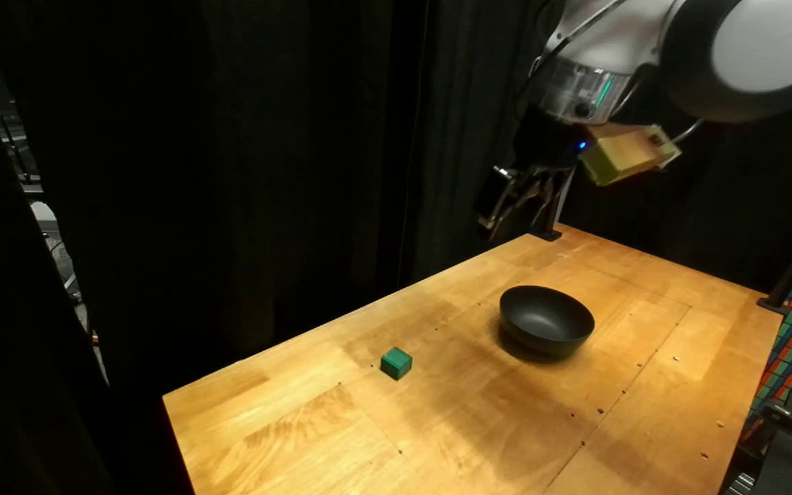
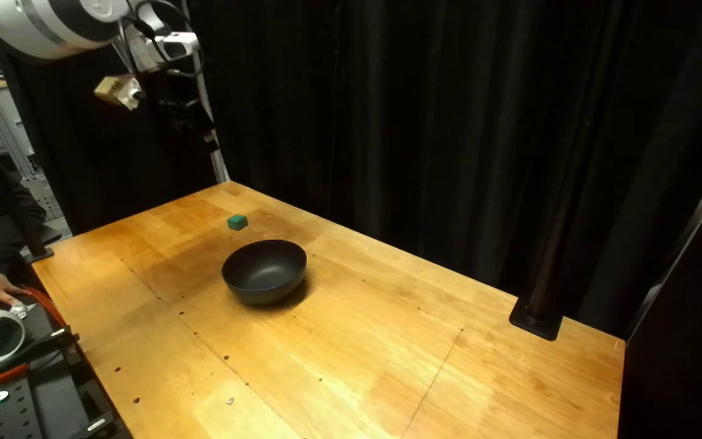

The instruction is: Put the green block in the black bowl

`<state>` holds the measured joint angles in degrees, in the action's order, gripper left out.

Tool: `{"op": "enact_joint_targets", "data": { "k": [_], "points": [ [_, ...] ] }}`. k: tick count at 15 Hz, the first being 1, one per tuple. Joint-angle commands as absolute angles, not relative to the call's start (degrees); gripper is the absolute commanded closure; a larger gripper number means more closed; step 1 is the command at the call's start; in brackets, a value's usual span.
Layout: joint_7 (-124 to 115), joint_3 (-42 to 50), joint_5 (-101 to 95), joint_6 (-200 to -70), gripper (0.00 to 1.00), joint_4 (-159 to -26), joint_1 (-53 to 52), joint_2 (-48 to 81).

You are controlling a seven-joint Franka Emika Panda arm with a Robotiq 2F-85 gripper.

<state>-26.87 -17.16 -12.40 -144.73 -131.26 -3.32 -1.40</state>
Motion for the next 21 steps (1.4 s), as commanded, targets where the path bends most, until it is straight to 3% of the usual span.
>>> {"op": "enact_joint_targets", "data": {
  "k": [1,8,17,18,19,21],
  "points": [
    [-27.9,-14.1,-13.86,-149.68,0.0,-122.74,-6.9,12.53],
    [-25.35,-6.94,-11.8,-152.98,0.0,-108.54,-16.91,31.44],
    [-23.05,-3.03,-9.6,-153.27,0.0,-101.2,-21.63,43.38],
    [-23.54,-2.01,-10.18,-153.66,0.25,-100.81,-22.52,44.11],
    [-23.58,-1.38,-10.36,-153.53,0.25,-100.44,-23.18,44.65],
    [-23.7,-0.27,-10.45,-153.81,0.42,-99.92,-24.36,45.34]
  ]
}}
